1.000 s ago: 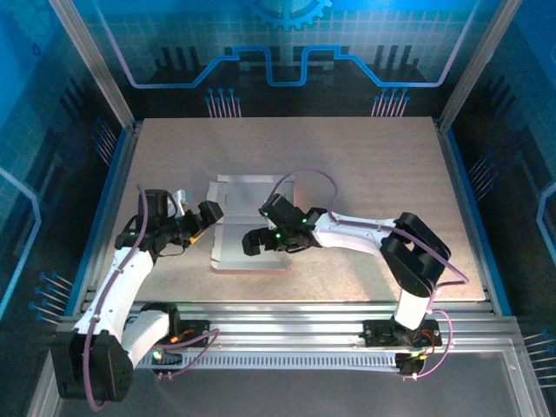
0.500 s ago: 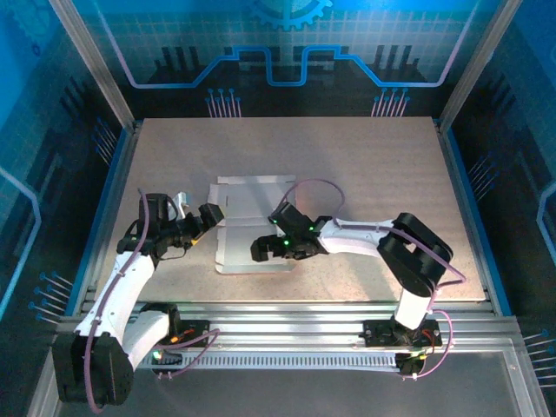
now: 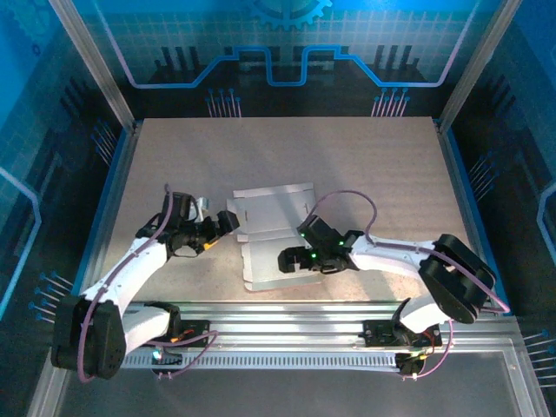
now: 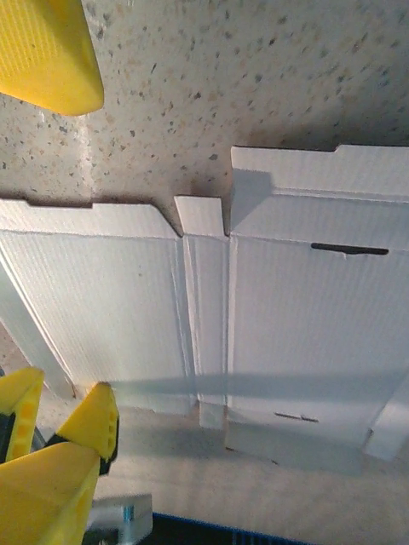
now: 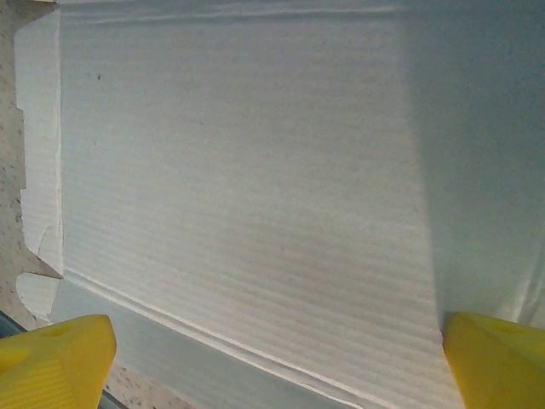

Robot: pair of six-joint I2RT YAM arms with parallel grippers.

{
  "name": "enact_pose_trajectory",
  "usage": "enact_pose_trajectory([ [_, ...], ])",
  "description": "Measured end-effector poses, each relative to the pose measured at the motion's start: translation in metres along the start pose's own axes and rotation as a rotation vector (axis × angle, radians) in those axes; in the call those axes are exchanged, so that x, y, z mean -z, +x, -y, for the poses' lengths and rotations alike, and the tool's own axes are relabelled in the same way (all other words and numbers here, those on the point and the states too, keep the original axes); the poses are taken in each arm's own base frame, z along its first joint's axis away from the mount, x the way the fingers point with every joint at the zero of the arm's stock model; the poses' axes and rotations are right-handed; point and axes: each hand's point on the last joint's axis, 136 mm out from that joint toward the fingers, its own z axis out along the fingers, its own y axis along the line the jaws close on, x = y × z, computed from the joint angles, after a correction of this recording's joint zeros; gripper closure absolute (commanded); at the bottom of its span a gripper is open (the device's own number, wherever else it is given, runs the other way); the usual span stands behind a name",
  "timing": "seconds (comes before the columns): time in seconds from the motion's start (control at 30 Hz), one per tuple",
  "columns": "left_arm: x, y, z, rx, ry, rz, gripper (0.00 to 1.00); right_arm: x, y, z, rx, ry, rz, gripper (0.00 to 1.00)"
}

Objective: Fold the paper box

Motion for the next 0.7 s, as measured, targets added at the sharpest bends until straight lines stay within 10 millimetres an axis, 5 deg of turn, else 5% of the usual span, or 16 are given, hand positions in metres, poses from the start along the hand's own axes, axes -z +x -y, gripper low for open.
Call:
enact_pose_trajectory([
  [0.43, -0.003, 0.01, 0.027, -0.074, -0.004, -0.018, 0.01, 0.09, -0.024, -0.027, 0.117, -0.128, 0.245, 0.0],
  [0.7, 0.001, 0.003, 0.038, -0.073, 0.018, 0.005, 0.01, 0.11, -0.033, -0.018, 0.224, -0.086, 0.348, 0.0],
])
